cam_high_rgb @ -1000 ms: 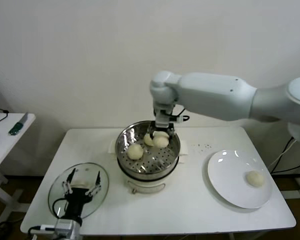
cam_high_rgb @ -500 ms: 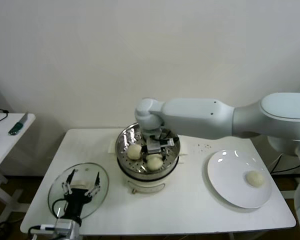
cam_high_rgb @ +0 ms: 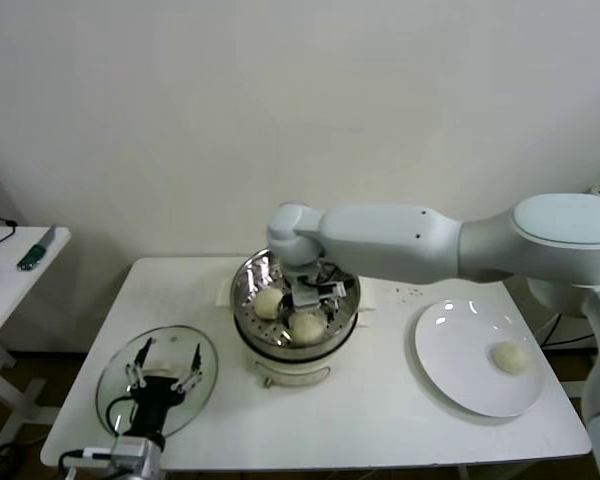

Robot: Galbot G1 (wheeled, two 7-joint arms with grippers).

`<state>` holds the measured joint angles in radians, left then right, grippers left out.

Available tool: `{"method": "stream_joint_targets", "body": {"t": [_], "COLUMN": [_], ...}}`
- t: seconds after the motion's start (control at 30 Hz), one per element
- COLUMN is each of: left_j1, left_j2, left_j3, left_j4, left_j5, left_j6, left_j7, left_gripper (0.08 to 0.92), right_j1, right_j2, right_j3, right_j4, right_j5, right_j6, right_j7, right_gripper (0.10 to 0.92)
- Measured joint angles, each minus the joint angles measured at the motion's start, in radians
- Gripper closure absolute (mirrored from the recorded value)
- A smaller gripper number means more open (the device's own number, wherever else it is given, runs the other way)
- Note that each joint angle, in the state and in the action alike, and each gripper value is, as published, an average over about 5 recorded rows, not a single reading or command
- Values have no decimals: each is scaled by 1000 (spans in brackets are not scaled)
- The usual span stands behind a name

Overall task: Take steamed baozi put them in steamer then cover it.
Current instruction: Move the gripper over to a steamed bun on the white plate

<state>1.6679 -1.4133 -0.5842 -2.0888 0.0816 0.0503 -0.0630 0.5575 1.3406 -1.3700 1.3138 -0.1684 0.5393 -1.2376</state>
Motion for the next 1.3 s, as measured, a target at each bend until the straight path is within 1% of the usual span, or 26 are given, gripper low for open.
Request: {"method": "stream_joint_targets", "body": {"t": [0.23, 0.4, 0.73, 0.87, 1.1, 1.3], "left_j1": [3, 4, 0, -6, -5, -11], "left_j2": [3, 7, 7, 11, 12, 13], "left_j3": [5, 15, 29, 27, 27, 28], "left_j4": [-7, -11, -28, -32, -34, -34], "left_j5": [-1, -1, -12, -18, -15, -14], "left_j6": [2, 5, 23, 30, 39, 43], "left_j7": [-3, -8, -10, -10, -8, -19], "left_gripper": [177, 177, 177, 177, 177, 177], "right_j1": [44, 102, 202, 210, 164, 59], "right_j2": [-40, -101, -297, -394, -566, -689], "right_j3": [3, -28, -161, -197, -201, -140], "right_j4": [-40, -79, -104, -90, -74, -97], "right_j5": [36, 108, 375, 442, 463, 411], "right_j6": [-25, -92, -363, -480, -626, -673], "right_j7": [37, 99, 195, 231, 248, 207], "right_gripper": [203, 203, 203, 203, 203, 203]}}
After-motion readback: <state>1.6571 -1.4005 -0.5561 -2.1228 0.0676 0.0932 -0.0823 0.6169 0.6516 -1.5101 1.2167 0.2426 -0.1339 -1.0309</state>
